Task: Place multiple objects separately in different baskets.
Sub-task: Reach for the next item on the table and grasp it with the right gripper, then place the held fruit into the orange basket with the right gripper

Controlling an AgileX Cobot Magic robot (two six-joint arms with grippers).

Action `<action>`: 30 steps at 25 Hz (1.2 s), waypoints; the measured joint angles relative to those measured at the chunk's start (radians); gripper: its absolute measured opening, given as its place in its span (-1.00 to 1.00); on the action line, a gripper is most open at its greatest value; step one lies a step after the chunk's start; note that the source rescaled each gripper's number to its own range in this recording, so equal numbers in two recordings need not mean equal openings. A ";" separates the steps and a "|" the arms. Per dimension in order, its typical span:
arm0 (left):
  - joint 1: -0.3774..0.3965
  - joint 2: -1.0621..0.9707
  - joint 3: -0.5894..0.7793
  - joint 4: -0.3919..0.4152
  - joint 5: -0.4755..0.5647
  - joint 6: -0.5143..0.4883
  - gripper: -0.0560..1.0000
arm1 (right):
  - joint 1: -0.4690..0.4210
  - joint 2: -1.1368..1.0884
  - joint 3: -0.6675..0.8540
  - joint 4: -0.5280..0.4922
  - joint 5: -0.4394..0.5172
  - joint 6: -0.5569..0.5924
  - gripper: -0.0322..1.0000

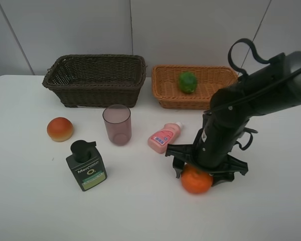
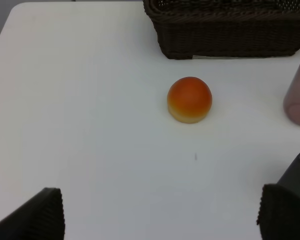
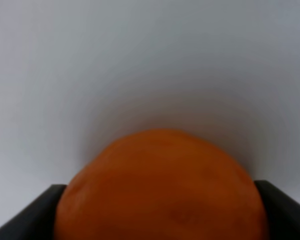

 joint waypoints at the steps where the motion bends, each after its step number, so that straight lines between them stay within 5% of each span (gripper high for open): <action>1: 0.000 0.000 0.000 0.000 0.000 0.000 1.00 | 0.000 0.000 0.000 0.000 0.000 0.000 0.02; 30: 0.000 0.000 0.000 0.000 0.000 0.000 1.00 | 0.000 -0.039 -0.007 0.022 0.025 -0.054 0.02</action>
